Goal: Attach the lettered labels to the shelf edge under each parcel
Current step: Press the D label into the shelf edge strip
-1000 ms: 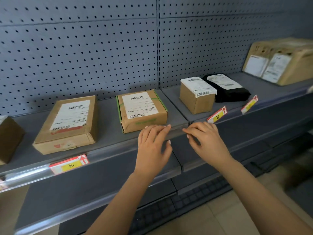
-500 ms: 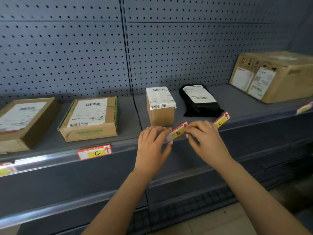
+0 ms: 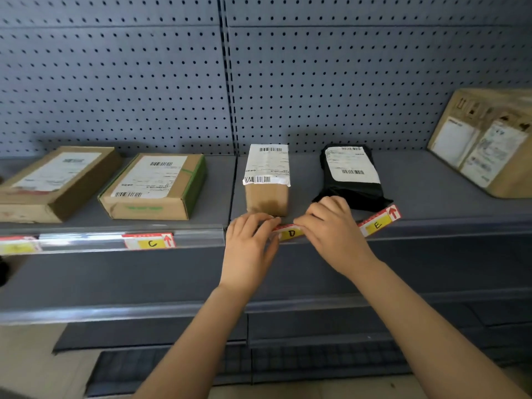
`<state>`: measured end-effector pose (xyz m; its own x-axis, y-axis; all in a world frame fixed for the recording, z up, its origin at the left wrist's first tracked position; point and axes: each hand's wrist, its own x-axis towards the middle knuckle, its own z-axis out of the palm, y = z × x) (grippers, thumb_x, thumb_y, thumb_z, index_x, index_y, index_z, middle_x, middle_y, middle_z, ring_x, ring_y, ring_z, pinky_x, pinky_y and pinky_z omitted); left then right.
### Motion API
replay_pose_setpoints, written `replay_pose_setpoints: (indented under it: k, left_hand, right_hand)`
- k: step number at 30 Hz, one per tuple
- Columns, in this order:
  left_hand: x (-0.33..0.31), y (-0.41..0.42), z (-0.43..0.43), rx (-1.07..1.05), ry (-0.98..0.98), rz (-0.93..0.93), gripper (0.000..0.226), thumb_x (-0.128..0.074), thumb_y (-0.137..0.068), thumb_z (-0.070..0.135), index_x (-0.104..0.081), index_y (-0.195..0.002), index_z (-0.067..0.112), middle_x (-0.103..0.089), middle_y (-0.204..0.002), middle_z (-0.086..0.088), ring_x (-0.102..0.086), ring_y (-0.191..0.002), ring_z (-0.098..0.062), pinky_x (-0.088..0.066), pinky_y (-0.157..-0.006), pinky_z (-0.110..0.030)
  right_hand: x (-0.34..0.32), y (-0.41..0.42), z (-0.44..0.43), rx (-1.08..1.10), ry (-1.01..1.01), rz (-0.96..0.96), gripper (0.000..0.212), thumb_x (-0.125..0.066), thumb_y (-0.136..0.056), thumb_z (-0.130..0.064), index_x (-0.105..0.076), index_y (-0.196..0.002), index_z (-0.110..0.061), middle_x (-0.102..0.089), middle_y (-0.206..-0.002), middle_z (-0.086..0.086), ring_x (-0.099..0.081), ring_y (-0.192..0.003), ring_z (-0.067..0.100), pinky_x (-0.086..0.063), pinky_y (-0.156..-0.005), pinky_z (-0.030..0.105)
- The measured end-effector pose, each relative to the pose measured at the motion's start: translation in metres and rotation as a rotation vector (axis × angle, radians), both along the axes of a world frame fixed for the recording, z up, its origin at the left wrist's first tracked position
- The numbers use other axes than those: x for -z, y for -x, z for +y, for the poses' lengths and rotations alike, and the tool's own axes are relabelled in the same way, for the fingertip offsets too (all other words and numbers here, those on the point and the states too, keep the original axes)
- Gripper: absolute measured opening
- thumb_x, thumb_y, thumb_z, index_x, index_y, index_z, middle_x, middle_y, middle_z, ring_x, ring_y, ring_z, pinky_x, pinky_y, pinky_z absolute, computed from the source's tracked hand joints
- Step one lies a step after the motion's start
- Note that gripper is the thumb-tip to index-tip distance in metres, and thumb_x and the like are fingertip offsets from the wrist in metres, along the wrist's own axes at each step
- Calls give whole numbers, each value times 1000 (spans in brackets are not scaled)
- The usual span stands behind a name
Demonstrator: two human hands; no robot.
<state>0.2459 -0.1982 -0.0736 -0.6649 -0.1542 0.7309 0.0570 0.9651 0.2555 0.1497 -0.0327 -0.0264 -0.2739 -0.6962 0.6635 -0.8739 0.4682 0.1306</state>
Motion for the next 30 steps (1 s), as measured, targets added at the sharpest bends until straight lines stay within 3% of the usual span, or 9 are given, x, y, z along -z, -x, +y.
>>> replay_pose_setpoints:
  k: [7, 11, 16, 22, 30]
  left_hand:
    - [0, 2, 0, 3, 7, 77, 24, -66, -90, 30, -70, -110, 17, -65, -107, 1, -59, -100, -22, -42, -87, -33]
    - [-4, 0, -8, 7, 28, 79, 21, -64, -93, 27, -71, -108, 15, -67, -104, 1, -61, -94, -24, -44, -85, -34]
    - [0, -12, -15, -6, 99, 63, 29, -67, -91, 21, -67, -119, 13, -65, -111, -2, -57, -102, -21, -42, -90, -32]
    - [8, -21, -18, 5, 158, 62, 28, -67, -91, 15, -68, -118, 9, -64, -122, -5, -54, -116, -22, -41, -98, -34]
    - [24, -25, -16, -29, 165, 42, 34, -65, -90, 13, -66, -124, 11, -63, -119, -7, -49, -127, -29, -41, -103, -38]
  right_hand:
    - [3, 7, 1, -117, 181, -271, 5, -67, -85, -20, -72, -84, -22, -54, -73, -9, -46, -78, 13, -30, -81, 28]
    - [5, 6, -7, -154, 198, -321, 7, -67, -84, -21, -74, -85, -21, -56, -71, -9, -46, -76, 13, -30, -81, 27]
    - [12, 5, -16, -170, 204, -276, 6, -69, -85, -20, -74, -88, -18, -59, -74, -7, -49, -77, 17, -36, -80, 35]
    - [20, 1, -25, -181, 173, -194, 8, -66, -87, -19, -72, -91, -18, -61, -81, -5, -48, -84, 18, -35, -84, 33]
    - [35, -11, -18, -109, 138, -106, 13, -66, -85, -15, -71, -97, -15, -60, -88, 1, -51, -85, 21, -37, -83, 36]
